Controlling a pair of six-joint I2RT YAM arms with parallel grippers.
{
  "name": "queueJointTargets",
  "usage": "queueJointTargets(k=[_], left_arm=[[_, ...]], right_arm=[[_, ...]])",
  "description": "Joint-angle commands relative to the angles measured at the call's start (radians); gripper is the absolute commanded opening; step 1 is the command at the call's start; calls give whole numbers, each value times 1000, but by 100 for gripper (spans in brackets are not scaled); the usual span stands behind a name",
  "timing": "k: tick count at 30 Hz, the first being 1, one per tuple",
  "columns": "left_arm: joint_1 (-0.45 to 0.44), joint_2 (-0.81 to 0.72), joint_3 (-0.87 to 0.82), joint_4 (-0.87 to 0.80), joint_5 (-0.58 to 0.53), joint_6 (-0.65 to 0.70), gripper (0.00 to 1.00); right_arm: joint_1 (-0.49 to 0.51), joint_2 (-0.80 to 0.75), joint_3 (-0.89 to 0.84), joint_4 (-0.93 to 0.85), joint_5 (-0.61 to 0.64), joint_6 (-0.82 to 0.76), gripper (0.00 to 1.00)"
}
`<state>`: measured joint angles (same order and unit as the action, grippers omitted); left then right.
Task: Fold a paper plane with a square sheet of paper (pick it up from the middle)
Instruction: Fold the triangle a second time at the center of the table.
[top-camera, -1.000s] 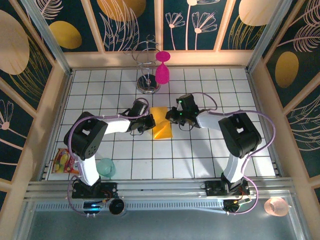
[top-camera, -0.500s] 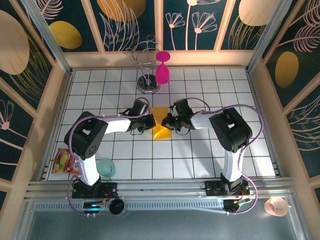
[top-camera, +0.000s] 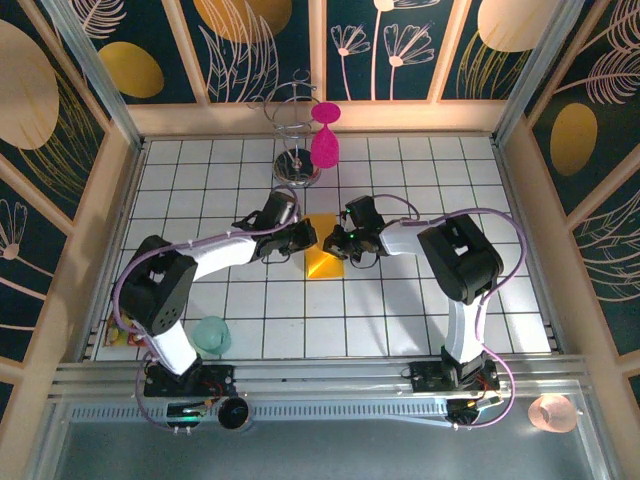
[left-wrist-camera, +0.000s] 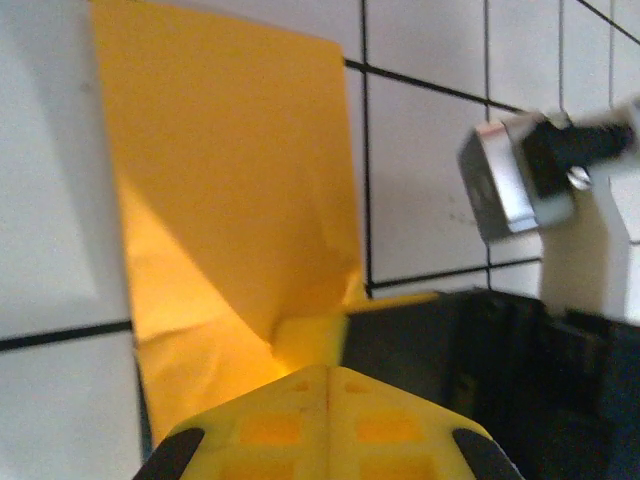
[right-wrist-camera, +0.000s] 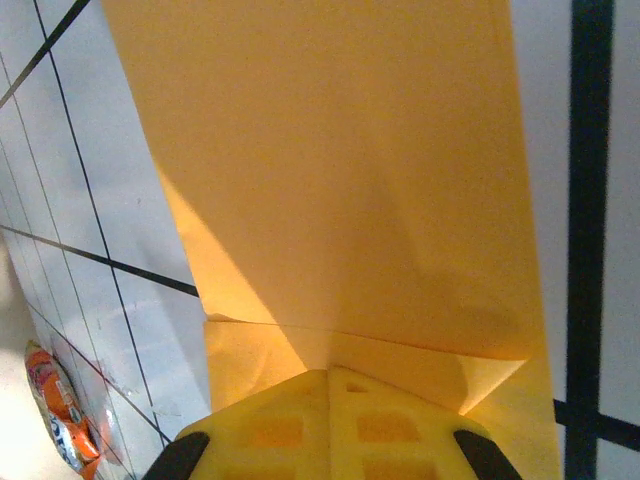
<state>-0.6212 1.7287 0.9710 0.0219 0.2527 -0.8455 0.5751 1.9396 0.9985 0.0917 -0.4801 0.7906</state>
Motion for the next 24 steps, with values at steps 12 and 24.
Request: queueJointTargets(k=[12, 24], left_arm=[[-67, 17, -95, 37, 94, -75, 3], [-77, 89, -4, -86, 32, -21, 2]], right_arm=[[-13, 104, -26, -158, 101, 37, 0], [-17, 110, -24, -160, 98, 36, 0]])
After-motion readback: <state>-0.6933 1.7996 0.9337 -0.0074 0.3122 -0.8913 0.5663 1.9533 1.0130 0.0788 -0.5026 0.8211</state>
